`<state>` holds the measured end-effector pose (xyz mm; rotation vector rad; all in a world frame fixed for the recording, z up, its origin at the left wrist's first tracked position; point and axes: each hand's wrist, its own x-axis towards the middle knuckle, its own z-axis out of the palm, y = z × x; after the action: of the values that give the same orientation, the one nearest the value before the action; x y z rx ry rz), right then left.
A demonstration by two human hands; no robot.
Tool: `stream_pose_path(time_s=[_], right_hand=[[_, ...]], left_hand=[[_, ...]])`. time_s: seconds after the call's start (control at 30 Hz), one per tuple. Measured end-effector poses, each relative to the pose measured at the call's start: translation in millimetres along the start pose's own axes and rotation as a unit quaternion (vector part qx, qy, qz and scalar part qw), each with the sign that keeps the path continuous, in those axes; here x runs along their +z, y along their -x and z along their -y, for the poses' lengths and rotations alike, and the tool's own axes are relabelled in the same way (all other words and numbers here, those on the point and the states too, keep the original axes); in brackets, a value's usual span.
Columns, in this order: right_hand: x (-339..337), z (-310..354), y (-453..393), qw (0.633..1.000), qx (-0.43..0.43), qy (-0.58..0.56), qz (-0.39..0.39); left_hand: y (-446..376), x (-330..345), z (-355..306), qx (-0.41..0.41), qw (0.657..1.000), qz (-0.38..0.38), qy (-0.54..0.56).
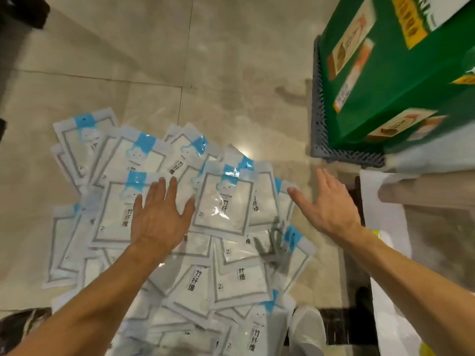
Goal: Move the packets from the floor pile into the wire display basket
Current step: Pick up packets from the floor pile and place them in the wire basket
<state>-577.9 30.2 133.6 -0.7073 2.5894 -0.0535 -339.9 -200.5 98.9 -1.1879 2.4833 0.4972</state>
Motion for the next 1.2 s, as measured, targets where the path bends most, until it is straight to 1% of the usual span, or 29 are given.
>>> stream_pose_path(time_s=[0.1,0.17,0.3,0.37,0.43,0.5,0.57,0.6,0.63,0.7,0.73,0.77,0.83,0.93,0.97,1.1,1.2], right_hand=[[71.7,-13.0,-44.2,1.0,0.014,-0.014,0.01],[114.8,-17.2,-68.0,0.999,0.019,-0.029,0.025],[195.8,-17.0,-113.5,0.997,0.018,-0.068,0.013],[230.9,-12.5,-129.7,0.995,0.028,-0.094,0.003],[258.0,-9.9,-139.5,0.991,0.041,-0.13,-0.012],[274.2,-12.1,-142.3,0.985,0.04,-0.163,-0.039],[279.0,-15.6,-143.3,0.974,0.034,-0.211,-0.078],[274.0,-14.4,-141.6,0.966,0.043,-0.237,-0.091],[271.7,-16.2,-143.0,0.957,0.054,-0.266,-0.104],[260.3,-18.8,-143.8,0.941,0.074,-0.31,-0.111],[252.4,-20.3,-143.4,0.93,0.081,-0.341,-0.111],[244.5,-21.8,-141.4,0.914,0.084,-0.383,-0.106],[223.6,-23.8,-132.2,0.879,0.087,-0.463,-0.069],[186.2,-23.7,-111.8,0.851,0.092,-0.517,-0.029],[173.1,-23.5,-105.1,0.844,0.092,-0.528,-0.022],[102.0,-11.8,-70.9,0.848,0.077,-0.524,0.018],[34.9,4.7,-40.0,0.844,0.063,-0.529,0.057]], left_hand=[[-50.2,70.9,0.7,0.005,1.0,0.003,-0.013],[-77.7,111.3,0.7,0.009,1.0,0.008,-0.001],[-120.5,177.0,6.6,0.019,1.0,-0.013,0.017],[-131.4,202.0,15.7,0.032,0.998,-0.042,0.03],[-137.8,219.9,24.2,0.046,0.993,-0.095,0.06],[-138.6,228.9,26.9,0.057,0.983,-0.144,0.096],[-138.7,230.5,27.7,0.064,0.972,-0.169,0.15],[-139.8,230.0,29.9,0.06,0.965,-0.17,0.19],[-141.2,228.9,33.5,0.052,0.958,-0.155,0.237],[-138.9,217.7,37.8,0.04,0.932,-0.119,0.34],[-135.8,208.6,37.4,0.033,0.92,-0.114,0.373],[-131.5,199.7,36.9,0.025,0.915,-0.109,0.388],[-122.9,182.6,38.6,-0.005,0.905,-0.087,0.416],[-103.7,148.0,41.6,-0.053,0.861,-0.032,0.505],[-95.9,135.9,42.4,-0.056,0.845,-0.024,0.531],[-53.2,75.6,40.9,-0.054,0.823,-0.013,0.565],[-19.5,19.3,44.8,-0.078,0.792,-0.015,0.605]])
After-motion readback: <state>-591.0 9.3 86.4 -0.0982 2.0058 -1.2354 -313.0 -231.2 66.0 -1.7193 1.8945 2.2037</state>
